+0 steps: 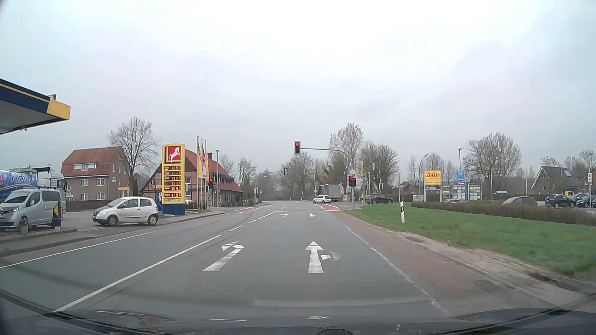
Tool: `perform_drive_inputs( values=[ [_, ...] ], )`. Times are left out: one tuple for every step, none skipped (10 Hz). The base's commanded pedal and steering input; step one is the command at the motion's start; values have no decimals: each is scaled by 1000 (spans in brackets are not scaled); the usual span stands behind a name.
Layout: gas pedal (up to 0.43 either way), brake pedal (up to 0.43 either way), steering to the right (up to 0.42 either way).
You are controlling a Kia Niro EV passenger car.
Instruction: Follow the waypoints while adhering to traffic rules and regulations
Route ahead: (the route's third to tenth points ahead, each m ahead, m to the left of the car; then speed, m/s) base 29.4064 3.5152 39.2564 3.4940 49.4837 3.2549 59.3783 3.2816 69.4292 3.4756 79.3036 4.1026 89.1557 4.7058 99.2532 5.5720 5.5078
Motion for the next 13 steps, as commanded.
perform_drive_inputs(
  values=[
    [98,0,-2],
    [98,0,-2],
    [98,0,-2],
    [98,0,-2],
    [98,0,-2],
    [98,0,-2],
    [98,0,-2],
    [98,0,-2],
    [98,0,-2],
    [98,0,-2],
    [98,0,-1],
    [98,0,-2],
    [98,0,-1]
  ],
)
